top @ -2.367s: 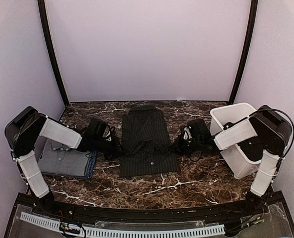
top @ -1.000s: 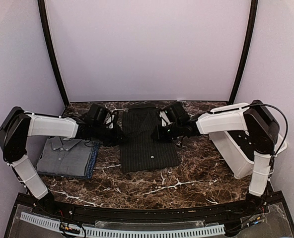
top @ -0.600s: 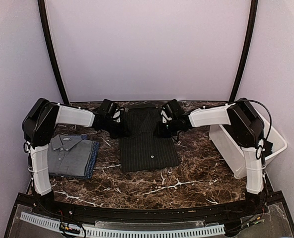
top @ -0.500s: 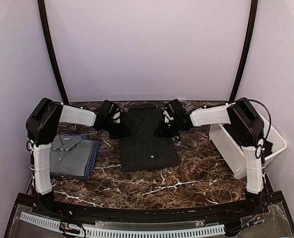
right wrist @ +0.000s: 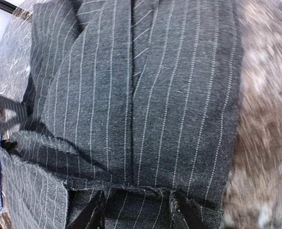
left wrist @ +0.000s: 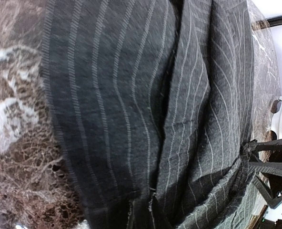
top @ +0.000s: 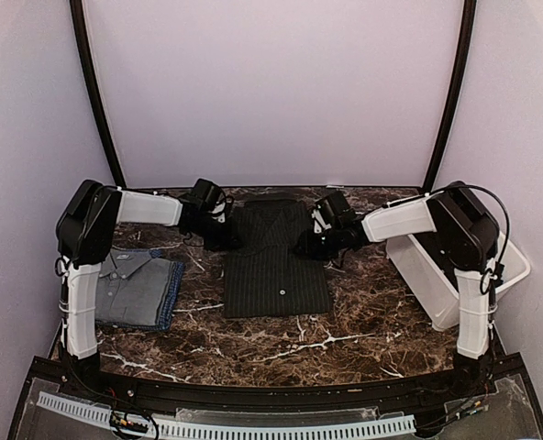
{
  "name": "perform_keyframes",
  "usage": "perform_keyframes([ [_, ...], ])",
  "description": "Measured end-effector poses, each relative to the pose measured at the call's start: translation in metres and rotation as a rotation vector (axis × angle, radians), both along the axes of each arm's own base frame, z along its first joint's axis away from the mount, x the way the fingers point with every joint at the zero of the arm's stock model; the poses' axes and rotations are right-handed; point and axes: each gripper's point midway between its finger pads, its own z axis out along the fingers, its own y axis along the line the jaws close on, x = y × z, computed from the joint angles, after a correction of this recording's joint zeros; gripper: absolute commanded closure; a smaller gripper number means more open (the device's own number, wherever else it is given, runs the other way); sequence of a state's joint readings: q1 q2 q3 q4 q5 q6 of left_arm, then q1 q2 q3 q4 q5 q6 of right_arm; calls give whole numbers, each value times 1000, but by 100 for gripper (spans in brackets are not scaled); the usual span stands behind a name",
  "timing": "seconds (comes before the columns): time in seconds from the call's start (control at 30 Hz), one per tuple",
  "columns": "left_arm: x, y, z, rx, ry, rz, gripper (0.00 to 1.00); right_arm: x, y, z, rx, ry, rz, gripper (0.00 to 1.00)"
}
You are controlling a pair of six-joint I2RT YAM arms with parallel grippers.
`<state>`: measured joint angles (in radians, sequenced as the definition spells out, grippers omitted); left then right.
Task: Fold and stack the long sleeve shirts
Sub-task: Fold the rectangle-folded shirt at the center of the board, then pick up the 2/3-rectangle-folded shirt from the center of the board.
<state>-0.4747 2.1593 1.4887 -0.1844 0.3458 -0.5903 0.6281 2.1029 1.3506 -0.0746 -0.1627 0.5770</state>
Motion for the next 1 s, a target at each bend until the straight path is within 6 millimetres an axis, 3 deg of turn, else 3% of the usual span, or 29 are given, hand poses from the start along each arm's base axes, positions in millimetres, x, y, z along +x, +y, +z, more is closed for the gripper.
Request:
perform_keyframes([
  [0.27,-1,1,19,20,-19,-25,79,-32,-24,1,-10,41,-24,53],
  [0.47,-17,6,70,-8,-91,-31,79,-35,-31,10,-71,38,-35,50],
  [0.6,-41,8,94,-32,-126,-46,78,-29,-24,37,-120,-32,-46,52],
  [0.7,-63,14,88,-31,-104,-57,79,-31,-7,57,-136,-95,-41,59],
  [0.8,-90,19,63,-2,-40,-76,79,-38,9,65,-148,-115,-19,63],
  [0.9,-119,26,38,36,29,-97,79,-41,22,59,-168,-113,3,63],
  [1.0,-146,29,24,63,79,-127,79,-40,25,39,-202,-90,11,63],
])
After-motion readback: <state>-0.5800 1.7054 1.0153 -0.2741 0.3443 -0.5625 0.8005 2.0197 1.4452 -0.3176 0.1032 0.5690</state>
